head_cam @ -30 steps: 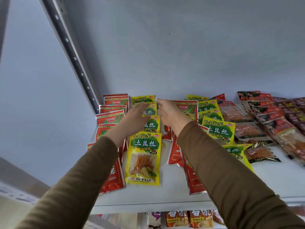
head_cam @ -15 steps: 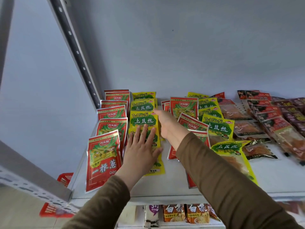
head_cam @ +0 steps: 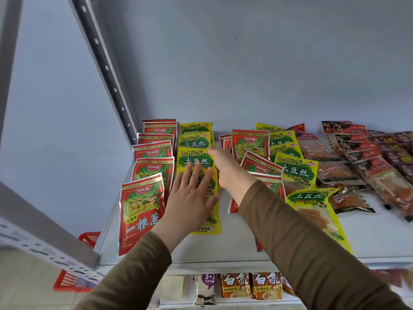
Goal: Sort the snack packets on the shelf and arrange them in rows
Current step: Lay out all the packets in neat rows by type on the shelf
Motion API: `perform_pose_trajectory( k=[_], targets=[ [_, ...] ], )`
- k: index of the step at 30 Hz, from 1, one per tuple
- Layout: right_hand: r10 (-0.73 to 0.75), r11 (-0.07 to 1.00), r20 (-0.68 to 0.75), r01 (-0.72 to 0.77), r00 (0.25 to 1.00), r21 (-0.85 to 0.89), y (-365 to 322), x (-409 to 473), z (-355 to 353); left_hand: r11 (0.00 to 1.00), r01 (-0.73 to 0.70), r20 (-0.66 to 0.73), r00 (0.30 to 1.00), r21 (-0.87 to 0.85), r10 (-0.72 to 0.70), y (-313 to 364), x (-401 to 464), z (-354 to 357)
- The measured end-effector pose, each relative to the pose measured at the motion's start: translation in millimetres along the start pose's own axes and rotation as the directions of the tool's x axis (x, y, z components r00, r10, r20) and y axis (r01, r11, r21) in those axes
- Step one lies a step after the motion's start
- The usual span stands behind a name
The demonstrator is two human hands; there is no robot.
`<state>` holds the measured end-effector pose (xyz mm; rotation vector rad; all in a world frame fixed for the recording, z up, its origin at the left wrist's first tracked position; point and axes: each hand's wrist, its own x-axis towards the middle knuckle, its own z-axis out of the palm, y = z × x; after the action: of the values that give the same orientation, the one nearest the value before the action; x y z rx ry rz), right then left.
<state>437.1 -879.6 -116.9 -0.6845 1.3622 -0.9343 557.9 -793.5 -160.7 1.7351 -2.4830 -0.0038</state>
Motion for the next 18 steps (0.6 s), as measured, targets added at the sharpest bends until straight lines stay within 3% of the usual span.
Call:
perform_pose_trajectory(
  k=[9, 14, 18],
  targets=[
    [-0.1, 0.993, -0.008, 0.099, 0.995, -0.057, 1, -11, 1, 0.999, -0.034, 0.075, 0.997, 0.012, 0.033, -1, -3, -1],
    [-0.277, 0.953, -0.01, 0.274, 0.961, -0.131, -5, -20, -1, 0.999, -0.036, -0.022, 0.999, -0.004, 0.036, -11, -10, -20],
    [-0.346, 0.922, 0.013, 0.343, 0.938, -0.182, -2, -31, 3, 0.999, 0.048, -0.103, 0.993, -0.022, -0.05, -41, -22, -31]
  ],
)
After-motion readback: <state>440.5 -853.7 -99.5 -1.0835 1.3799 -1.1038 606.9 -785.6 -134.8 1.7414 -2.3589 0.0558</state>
